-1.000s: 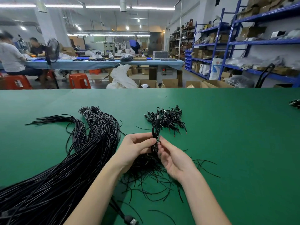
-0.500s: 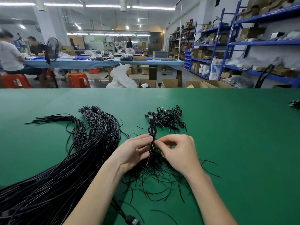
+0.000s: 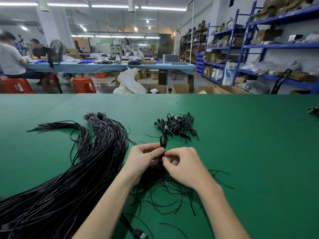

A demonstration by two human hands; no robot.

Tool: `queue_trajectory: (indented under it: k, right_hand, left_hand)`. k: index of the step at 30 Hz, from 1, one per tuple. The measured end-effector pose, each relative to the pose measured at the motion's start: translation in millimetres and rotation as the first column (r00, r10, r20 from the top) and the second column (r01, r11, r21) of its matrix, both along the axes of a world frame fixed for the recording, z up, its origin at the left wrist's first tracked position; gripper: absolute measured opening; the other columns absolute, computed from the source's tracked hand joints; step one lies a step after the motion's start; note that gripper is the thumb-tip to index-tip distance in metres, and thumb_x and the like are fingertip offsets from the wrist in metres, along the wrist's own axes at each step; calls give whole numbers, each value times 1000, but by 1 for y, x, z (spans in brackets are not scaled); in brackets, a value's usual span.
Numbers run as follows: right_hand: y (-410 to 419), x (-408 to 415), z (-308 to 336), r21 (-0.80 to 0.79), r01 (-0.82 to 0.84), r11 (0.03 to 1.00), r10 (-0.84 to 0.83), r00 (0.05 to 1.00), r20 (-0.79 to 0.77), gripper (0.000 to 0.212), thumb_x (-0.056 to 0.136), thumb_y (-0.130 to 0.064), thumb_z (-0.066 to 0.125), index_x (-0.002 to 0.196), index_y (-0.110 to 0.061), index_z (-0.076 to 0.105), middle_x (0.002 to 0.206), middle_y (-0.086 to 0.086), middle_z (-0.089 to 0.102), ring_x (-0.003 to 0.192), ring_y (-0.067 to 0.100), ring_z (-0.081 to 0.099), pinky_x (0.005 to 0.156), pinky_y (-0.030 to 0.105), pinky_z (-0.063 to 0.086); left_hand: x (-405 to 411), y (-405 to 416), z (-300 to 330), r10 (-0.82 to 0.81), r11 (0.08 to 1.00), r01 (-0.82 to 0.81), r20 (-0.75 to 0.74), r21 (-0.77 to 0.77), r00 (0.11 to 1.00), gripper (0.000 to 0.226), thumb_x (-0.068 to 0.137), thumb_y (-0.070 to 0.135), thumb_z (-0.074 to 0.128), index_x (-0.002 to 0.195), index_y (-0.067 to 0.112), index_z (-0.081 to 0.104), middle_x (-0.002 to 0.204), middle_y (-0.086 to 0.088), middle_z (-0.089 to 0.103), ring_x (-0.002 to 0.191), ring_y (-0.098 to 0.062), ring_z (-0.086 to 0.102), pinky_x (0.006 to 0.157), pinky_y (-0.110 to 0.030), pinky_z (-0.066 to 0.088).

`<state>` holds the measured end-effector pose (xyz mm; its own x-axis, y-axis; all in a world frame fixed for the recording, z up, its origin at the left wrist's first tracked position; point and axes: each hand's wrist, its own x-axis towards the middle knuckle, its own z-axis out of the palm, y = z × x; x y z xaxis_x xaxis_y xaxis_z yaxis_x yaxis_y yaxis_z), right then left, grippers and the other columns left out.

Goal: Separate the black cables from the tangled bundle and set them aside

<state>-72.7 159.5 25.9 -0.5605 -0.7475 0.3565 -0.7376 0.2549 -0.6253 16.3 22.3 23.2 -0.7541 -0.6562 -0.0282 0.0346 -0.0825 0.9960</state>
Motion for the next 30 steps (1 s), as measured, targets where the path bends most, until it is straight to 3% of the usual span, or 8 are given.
queue_trajectory:
  k: [5, 8, 14, 17, 20, 23, 26, 30]
  right_hand:
    - [1, -9, -9, 17, 158, 987, -159, 978, 134, 34, 77, -71, 54, 92, -46, 70, 81, -37, 66, 70, -9, 61, 67, 21, 48]
    - [8, -18, -25, -27, 300, 953, -298, 952, 77, 24, 90, -59, 60, 104, -41, 70, 80, -29, 68, 82, -11, 61, 70, 19, 47]
    - [10, -25, -46, -28, 291, 956, -286, 951, 118, 11, 96, -37, 61, 99, -35, 72, 89, -21, 66, 94, -1, 59, 75, 20, 45]
    - [10, -27, -49, -35, 296, 955, -288, 947, 143, 11, 95, -36, 61, 99, -36, 72, 92, -19, 67, 94, -4, 58, 74, 17, 43]
    - [12, -30, -52, -45, 305, 951, -293, 940, 175, 10, 95, -36, 62, 97, -36, 72, 91, -19, 68, 93, -4, 60, 74, 16, 47]
    - [11, -31, -53, -37, 311, 950, -298, 934, 196, 10, 95, -35, 63, 94, -36, 72, 90, -18, 69, 91, -3, 63, 77, 20, 52]
    - [11, -32, -56, -47, 310, 950, -296, 936, 189, 8, 94, -35, 63, 92, -37, 71, 88, -19, 69, 90, -2, 62, 75, 20, 51]
    - [12, -34, -57, -43, 306, 951, -293, 937, 189, 9, 95, -34, 63, 95, -36, 72, 90, -17, 69, 93, 0, 62, 77, 24, 53]
  left_hand:
    - [-5, 2, -3, 47, 994, -43, -34, 103, 998, 15, 88, 7, 75, 100, 9, 65, 64, 4, 66, 54, -7, 57, 55, -17, 50]
    - [-9, -3, -1, 82, 993, -80, -24, 86, 996, 15, 89, 8, 75, 94, 12, 61, 67, -1, 58, 59, -12, 53, 57, -18, 50]
    - [-53, -13, 9, 117, 991, -119, 40, 57, 992, 13, 89, 11, 75, 89, 12, 62, 78, -10, 62, 65, -16, 58, 62, -24, 56]
    - [-95, -21, 15, 161, 985, -165, 85, 40, 983, 15, 89, 8, 74, 84, 11, 60, 87, -16, 67, 74, -22, 63, 81, -37, 62]
    - [-132, -28, 20, 231, 972, -224, 114, -74, 966, 13, 90, 16, 73, 83, 12, 63, 92, -16, 69, 79, -23, 61, 86, -35, 56]
    - [-154, -31, 20, 221, 941, -153, 205, -303, 954, 17, 95, 30, 67, 100, 14, 69, 108, -6, 69, 94, -18, 59, 90, -28, 47]
    - [-157, -31, 15, 175, 909, -41, 291, -416, 941, 33, 100, 27, 60, 126, 7, 65, 125, -7, 66, 110, -21, 61, 102, -29, 47]
    - [-147, -30, 9, 171, 843, 27, 316, -538, 933, 37, 98, 25, 61, 131, 9, 63, 130, -7, 65, 122, -22, 58, 108, -34, 44]
